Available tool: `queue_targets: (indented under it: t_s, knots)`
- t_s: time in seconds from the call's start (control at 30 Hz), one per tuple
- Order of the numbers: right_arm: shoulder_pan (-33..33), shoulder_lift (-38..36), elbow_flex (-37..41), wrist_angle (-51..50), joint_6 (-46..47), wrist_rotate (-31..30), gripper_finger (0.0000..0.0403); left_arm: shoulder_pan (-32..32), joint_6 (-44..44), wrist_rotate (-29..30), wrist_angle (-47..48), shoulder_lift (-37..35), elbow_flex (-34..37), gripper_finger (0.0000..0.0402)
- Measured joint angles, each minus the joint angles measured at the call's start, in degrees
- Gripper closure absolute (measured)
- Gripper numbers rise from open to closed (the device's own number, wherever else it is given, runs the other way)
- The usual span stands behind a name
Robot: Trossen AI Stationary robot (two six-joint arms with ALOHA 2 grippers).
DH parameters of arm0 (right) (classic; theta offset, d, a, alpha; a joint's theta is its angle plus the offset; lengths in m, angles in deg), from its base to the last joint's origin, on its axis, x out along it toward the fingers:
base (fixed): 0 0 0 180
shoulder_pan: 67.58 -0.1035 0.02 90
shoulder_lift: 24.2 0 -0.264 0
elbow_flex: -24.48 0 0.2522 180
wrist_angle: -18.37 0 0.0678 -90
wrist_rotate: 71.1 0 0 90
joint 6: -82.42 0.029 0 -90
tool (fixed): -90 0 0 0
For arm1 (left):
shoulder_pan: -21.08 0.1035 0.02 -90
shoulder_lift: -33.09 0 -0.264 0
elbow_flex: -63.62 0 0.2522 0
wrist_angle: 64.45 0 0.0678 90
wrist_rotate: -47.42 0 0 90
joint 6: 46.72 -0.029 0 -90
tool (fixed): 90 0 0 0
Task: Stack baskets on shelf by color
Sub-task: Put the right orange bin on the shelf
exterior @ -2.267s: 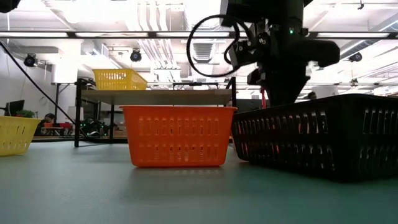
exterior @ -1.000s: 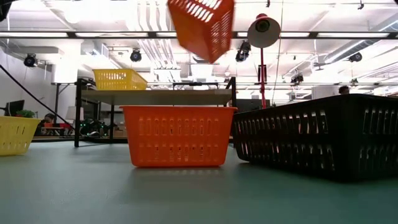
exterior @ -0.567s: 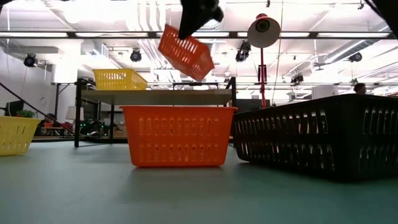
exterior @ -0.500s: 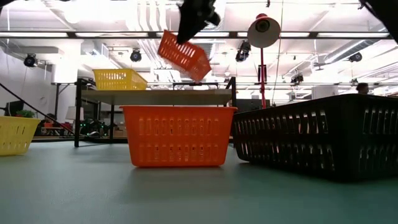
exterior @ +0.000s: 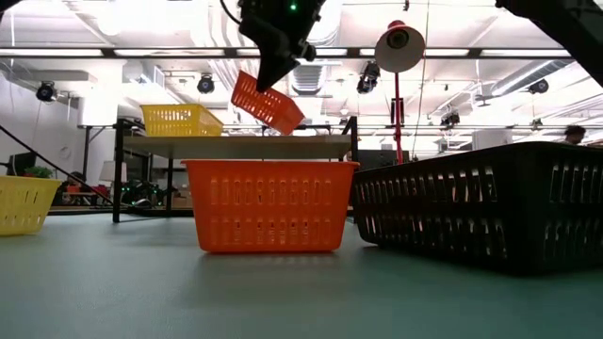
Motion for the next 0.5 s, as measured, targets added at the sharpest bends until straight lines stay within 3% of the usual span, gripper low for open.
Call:
queue_targets:
  t_s: [0.23, 0.5]
  knots:
    - [0.64, 0.11, 0.06, 1.28, -2.06, 0.15, 0.0384, 0.00, -0.21, 0.00, -0.37, -0.04, 0.00, 0.0385]
    - [1.85, 2.17, 0.10, 3.14, -3.70, -0.09, 0.0327, 0.00, -0.32, 0.00, -0.46, -0.06, 0.00, 0.0385]
